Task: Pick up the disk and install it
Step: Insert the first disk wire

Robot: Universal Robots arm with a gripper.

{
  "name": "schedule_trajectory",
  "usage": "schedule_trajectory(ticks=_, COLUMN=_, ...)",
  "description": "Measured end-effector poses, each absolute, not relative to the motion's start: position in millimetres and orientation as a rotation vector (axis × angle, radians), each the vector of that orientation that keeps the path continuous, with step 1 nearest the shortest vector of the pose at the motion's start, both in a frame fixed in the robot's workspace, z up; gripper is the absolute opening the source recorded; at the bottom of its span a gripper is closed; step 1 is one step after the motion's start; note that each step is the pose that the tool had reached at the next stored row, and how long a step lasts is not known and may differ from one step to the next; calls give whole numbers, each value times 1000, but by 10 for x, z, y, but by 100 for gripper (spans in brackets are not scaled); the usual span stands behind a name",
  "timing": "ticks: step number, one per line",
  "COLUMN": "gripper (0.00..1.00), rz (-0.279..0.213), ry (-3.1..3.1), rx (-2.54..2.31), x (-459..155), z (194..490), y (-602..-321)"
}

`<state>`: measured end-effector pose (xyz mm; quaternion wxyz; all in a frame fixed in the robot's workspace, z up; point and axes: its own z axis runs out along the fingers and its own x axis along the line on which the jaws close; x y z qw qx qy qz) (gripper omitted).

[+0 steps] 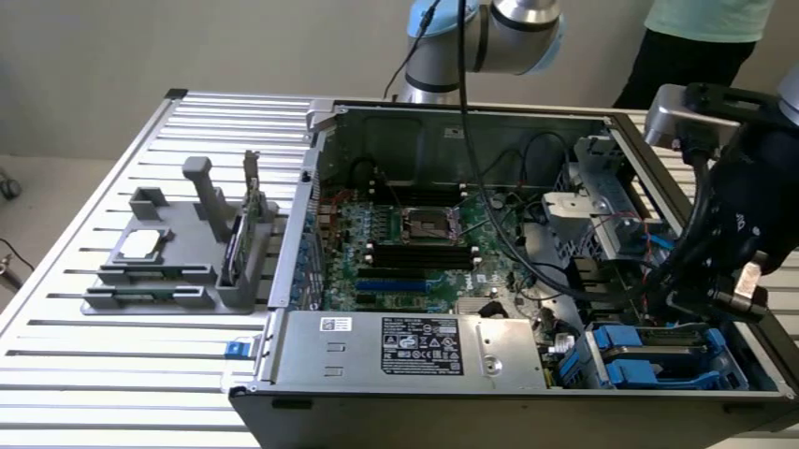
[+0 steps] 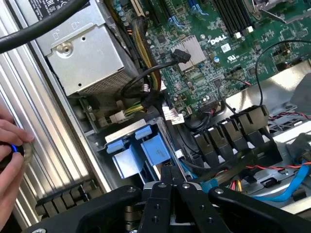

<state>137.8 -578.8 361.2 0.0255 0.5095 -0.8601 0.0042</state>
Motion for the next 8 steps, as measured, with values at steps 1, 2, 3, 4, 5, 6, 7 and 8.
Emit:
schedule_trajectory(ticks=1, gripper=11, rz=12, ry=-2671, rx=1555, x=1378, z=3612, y=-5788)
schedule_trajectory(ticks=2, gripper=11, rz=12, ry=-2684, rx=1533, x=1378, z=3612, y=-5788)
schedule_trajectory(ticks=3, gripper=11, rz=11, ry=-2695, rx=1512, x=1378, z=3612, y=-5788)
schedule_trajectory(ticks=4, gripper=11, rz=10, ry=-2706, rx=1492, x=1377, z=3612, y=-5788)
schedule_trajectory(ticks=5, gripper=11, rz=10, ry=-2717, rx=1472, x=1378, z=3613, y=-5788)
schedule_trajectory(ticks=6, gripper=11, rz=9, ry=-2729, rx=1450, x=1378, z=3612, y=-5788)
schedule_trajectory(ticks=7, gripper=11, rz=9, ry=-2740, rx=1429, x=1378, z=3612, y=-5788)
schedule_trajectory(ticks=8, gripper=11, rz=8, ry=-2751, rx=1408, x=1378, z=3612, y=-5788)
